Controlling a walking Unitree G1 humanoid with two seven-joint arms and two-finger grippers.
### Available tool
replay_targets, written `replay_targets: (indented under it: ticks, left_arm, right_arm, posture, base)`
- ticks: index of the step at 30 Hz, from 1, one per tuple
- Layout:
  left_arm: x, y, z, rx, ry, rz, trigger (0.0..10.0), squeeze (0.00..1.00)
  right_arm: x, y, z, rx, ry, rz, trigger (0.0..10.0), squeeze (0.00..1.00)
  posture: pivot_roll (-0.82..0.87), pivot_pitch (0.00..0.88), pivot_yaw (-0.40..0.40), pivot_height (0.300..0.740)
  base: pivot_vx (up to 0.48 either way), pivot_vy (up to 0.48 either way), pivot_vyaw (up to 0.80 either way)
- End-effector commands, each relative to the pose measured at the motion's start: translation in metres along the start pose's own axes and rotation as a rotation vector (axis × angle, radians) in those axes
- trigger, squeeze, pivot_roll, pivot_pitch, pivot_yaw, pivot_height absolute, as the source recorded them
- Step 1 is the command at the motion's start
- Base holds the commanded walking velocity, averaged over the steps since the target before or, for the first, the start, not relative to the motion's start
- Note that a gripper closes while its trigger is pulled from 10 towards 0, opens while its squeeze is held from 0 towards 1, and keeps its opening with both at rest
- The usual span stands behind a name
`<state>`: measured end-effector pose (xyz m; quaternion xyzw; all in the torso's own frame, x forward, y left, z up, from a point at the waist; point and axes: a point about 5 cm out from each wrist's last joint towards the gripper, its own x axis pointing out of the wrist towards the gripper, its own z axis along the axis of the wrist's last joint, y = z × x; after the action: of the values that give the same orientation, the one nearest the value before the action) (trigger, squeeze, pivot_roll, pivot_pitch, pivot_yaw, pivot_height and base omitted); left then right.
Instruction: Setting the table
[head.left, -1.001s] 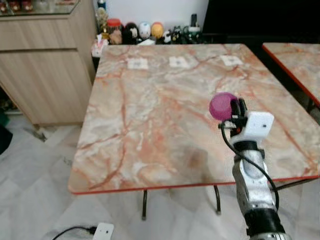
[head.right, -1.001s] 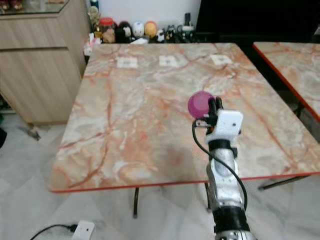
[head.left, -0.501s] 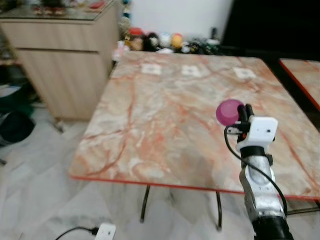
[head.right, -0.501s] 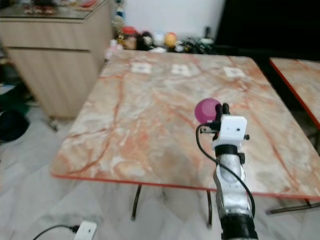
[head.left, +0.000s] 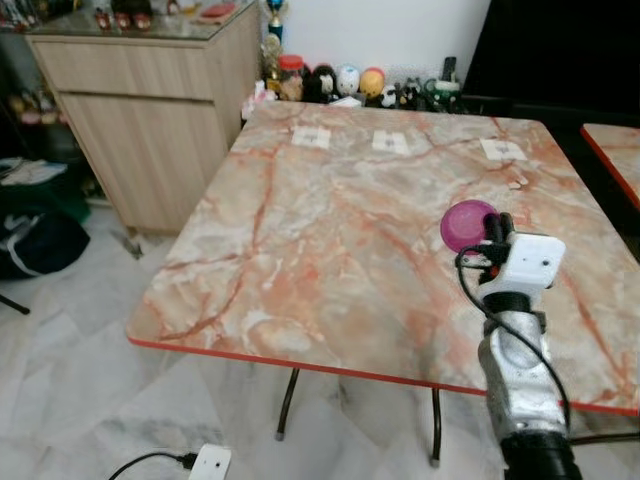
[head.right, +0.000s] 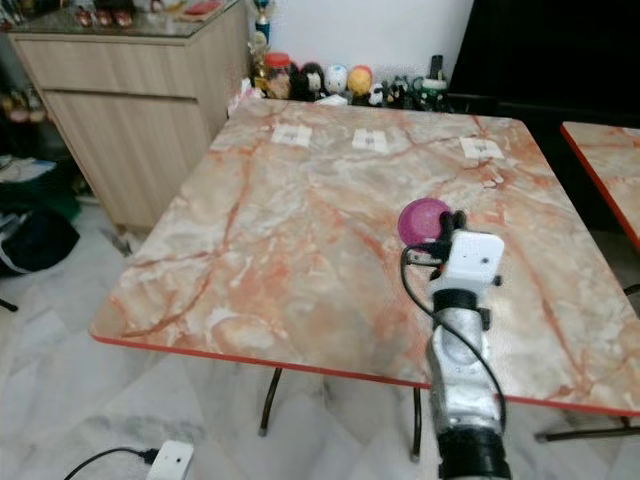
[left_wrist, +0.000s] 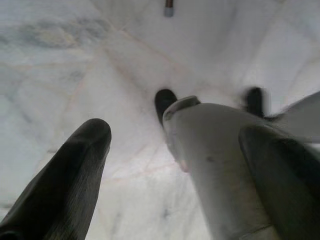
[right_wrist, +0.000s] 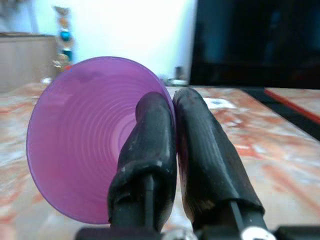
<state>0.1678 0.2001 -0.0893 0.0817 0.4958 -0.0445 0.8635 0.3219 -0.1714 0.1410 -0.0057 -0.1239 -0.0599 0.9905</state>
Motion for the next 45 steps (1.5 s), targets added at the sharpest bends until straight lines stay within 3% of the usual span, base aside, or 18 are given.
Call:
replay_targets:
  ticks: [1, 17, 36, 45]
  left_arm:
    - [-0.0001, -0.005, -0.0063, 0.004, 0.028, -0.013, 10.0, 0.0]
    - [0.0, -0.0056, -0.0057, -0.002, 0.027, -0.016, 10.0, 0.0]
    - [0.0001, -0.0045, -0.0045, 0.002, 0.027, -0.021, 10.0, 0.0]
    - [0.0001, -0.0051, -0.0048, -0.001, 0.028, -0.021, 10.0, 0.0]
  right_arm:
    - [0.0025, -0.0111, 0.0045, -0.004, -0.01, -0.036, 10.0, 0.0]
    - [0.0049, -0.015, 0.006, -0.006, -0.004, -0.051, 10.0, 0.0]
    - [0.0063, -0.0194, 0.0082, 0.004, -0.015, -0.074, 10.0, 0.0]
    - [0.0063, -0.02, 0.0085, 0.006, -0.016, -0.076, 10.0, 0.0]
  posture:
    - [0.06, 0.035, -0.057, 0.74]
    - [0.05, 0.049, -0.057, 0.74]
    - [0.04, 0.064, -0.049, 0.74]
    - [0.04, 0.064, -0.052, 0.74]
  base:
    - [0.0, -0.48, 0.0]
    - [0.0, -0.48, 0.0]
    - [0.0, -0.152, 0.0]
    - [0.0, -0.48, 0.0]
